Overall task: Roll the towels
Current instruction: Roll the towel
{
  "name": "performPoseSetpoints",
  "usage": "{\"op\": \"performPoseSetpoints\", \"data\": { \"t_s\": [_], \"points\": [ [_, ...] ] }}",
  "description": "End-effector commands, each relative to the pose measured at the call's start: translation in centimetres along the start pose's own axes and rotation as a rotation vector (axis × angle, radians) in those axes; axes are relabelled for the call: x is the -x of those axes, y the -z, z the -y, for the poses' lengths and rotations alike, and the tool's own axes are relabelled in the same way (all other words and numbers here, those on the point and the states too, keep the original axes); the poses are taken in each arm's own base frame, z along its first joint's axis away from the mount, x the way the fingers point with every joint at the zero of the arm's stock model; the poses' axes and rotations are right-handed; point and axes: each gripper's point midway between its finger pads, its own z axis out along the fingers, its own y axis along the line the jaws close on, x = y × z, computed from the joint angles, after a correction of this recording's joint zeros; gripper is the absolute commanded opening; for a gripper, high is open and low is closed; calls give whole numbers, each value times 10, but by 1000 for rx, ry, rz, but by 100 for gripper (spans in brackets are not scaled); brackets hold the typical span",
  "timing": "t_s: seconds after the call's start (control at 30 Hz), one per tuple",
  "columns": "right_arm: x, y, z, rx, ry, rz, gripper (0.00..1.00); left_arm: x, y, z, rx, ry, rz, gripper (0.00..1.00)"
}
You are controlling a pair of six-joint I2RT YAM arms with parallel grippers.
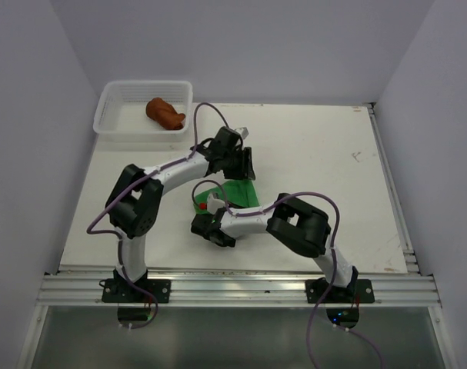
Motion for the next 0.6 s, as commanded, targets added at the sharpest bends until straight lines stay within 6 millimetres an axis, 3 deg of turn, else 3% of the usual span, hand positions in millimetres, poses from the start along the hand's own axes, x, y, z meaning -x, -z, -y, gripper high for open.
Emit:
{"op": "performPoseSetpoints", "data": {
  "t_s": [0.0, 0.3, 0.57],
  "points": [
    [2, -1, -34, 115, -55, -11, 0, 10, 1, 4, 36, -65, 2, 53],
    [2, -1, -39, 133, -64, -12, 0, 9, -7, -6, 104, -100, -24, 66],
    [-1, -2, -40, 136, -64, -18, 0, -5, -23, -11, 124, -118, -68, 67]
  ]
}}
